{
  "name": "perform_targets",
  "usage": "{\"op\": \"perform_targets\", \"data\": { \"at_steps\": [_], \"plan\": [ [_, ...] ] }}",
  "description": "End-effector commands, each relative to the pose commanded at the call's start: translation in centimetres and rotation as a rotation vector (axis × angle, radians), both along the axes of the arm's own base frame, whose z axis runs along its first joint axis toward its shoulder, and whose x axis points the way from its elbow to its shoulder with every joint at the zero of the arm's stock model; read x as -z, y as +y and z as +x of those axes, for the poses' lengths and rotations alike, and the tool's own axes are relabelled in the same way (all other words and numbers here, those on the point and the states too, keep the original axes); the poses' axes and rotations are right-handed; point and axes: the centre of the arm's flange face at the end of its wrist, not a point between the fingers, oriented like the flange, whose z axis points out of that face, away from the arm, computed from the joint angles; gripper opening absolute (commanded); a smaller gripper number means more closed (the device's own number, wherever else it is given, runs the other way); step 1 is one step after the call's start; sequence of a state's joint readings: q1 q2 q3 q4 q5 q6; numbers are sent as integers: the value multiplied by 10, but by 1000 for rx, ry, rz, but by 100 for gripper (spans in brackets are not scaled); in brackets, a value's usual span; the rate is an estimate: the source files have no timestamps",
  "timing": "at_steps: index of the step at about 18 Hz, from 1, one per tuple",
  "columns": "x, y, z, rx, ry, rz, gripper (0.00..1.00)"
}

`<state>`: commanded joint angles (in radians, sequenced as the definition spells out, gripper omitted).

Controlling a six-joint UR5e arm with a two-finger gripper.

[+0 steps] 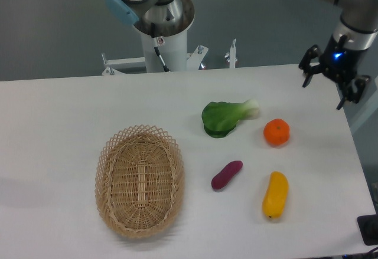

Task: Pick up the sweet potato from the table
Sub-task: 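Move the open gripper over the purple sweet potato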

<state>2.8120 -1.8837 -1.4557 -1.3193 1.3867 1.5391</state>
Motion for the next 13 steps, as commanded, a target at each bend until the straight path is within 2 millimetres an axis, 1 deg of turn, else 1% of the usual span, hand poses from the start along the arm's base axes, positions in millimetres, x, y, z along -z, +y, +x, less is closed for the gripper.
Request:
{"op": "perform_targets", "data": {
  "at_steps": [2,4,6,8,12,13],
  "plan": [
    [15,26,15,-43,-21,-4,100],
    [28,42,29,-72,-29,-1,100],
    [44,71,46,-127,-22,10,100],
    [71,94,63,-153,-22,15,100],
    [119,121,88,-103,-20,13,100],
    [125,124,89,-98,-17,14,100]
  ]
}}
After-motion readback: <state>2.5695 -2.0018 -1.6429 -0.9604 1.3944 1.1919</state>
